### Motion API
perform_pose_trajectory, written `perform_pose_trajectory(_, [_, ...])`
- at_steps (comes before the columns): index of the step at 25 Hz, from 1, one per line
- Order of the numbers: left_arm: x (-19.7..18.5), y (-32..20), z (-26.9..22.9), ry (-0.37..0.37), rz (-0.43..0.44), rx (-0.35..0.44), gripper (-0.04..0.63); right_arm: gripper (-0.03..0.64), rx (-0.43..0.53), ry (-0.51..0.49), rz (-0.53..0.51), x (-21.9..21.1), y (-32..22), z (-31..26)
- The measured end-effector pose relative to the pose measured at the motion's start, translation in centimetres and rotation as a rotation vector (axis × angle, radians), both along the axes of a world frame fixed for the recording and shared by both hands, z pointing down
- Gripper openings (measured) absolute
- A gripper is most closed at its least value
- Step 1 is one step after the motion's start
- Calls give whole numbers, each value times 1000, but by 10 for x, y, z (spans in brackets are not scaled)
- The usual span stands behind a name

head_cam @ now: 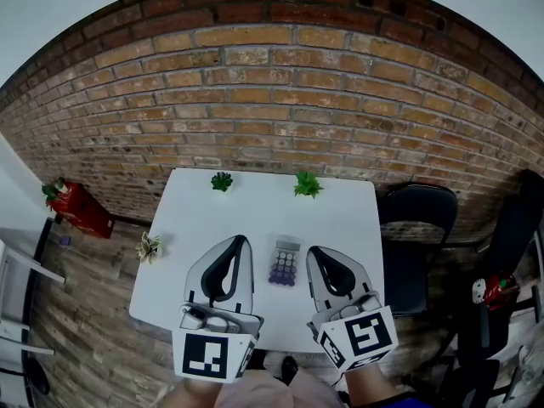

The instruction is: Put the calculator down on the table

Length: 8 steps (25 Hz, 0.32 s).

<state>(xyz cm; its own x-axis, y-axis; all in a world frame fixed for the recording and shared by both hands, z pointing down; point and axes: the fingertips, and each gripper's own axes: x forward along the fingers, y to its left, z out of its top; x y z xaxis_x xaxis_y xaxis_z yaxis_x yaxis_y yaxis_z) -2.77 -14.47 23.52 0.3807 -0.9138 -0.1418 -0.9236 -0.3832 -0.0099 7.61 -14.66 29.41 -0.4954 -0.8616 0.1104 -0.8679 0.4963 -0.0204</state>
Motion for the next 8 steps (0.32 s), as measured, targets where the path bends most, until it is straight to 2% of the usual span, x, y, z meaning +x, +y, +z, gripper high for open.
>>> perform_pose_trajectory(8, [-6, -6, 5, -48, 6, 14, 11, -2, -3, 2, 4, -4, -5, 2])
